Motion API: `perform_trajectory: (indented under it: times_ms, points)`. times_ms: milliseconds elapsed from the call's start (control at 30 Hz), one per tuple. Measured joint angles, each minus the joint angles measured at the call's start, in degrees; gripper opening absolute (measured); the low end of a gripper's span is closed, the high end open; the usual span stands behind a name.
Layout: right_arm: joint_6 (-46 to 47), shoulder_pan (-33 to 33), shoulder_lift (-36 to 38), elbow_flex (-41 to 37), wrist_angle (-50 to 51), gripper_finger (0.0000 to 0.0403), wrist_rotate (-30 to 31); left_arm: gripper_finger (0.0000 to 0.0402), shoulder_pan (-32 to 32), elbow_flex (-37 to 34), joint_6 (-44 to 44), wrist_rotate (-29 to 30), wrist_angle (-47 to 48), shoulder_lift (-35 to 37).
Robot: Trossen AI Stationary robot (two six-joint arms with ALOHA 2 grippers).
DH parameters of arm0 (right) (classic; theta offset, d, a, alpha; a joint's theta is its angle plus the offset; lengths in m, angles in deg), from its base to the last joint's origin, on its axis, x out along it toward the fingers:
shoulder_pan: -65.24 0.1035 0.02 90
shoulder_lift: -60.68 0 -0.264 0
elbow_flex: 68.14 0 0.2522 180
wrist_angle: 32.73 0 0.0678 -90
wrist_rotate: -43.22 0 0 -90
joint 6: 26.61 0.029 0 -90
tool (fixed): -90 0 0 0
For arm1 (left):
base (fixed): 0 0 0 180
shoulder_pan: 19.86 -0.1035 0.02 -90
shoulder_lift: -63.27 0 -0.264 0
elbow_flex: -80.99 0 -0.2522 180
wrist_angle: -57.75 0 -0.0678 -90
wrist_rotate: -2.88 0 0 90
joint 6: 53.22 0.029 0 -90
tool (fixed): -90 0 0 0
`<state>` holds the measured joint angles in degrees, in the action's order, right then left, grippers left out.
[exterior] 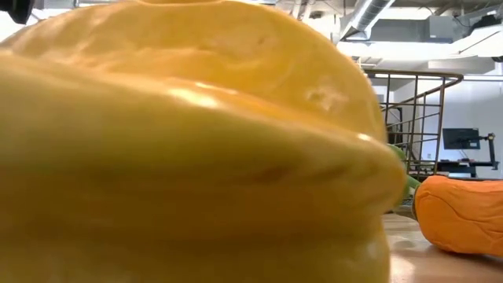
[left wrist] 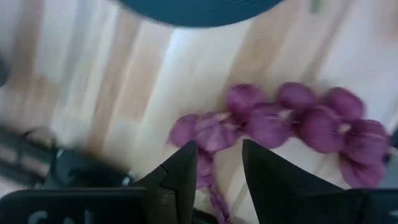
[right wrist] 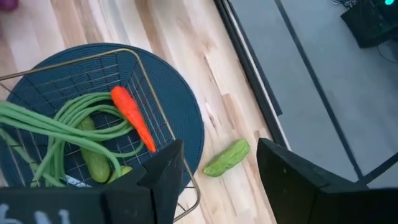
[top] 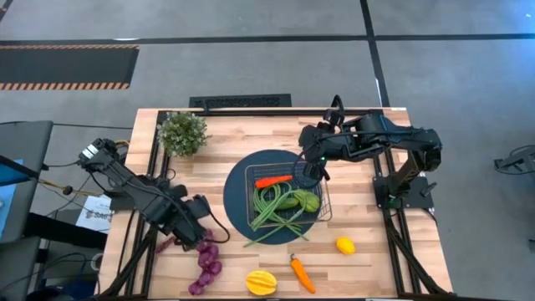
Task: Build produce basket
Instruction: Put the purple garlic into the gold wire basket
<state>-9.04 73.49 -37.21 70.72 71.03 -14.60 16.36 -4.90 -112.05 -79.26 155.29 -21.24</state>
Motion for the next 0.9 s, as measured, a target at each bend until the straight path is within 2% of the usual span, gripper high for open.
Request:
perform_trajectory:
  times_ms: [133, 300, 400, 500, 733, 900]
  points:
    - [-0.4, 0.0, 0.0, 0.0, 0.0, 0.0221, -2.2, 0.0133, -0.2, 0.1, 8.3, 0.5, -5.2, -0.8]
    - [-2.1, 0.0, 1.0, 0.0, 0.0, 0.0221, -2.8, 0.0158, -0.6, 0.1, 16.8, -0.4, -2.1, -6.4]
    - [-2.3, 0.0, 2.3, 0.0, 0.0, 0.0221, -3.2, 0.0165, -0.2, 0.0, 27.6, -4.8, 0.0, -10.7]
    - [-1.4, 0.0, 3.3, 0.1, 0.0, 0.0221, -3.5, 0.0166, 0.6, 0.0, 34.7, -7.1, 0.0, -13.8]
    - [-1.1, 0.0, 4.4, 0.1, 0.0, 0.0221, -3.6, 0.0162, 0.2, 0.0, 41.1, -4.6, -7.0, -15.6]
    - [-1.4, 0.0, 4.5, 0.0, 0.0, 0.0221, -3.6, 0.0162, 0.6, 0.0, 45.7, -7.8, -8.3, -15.9]
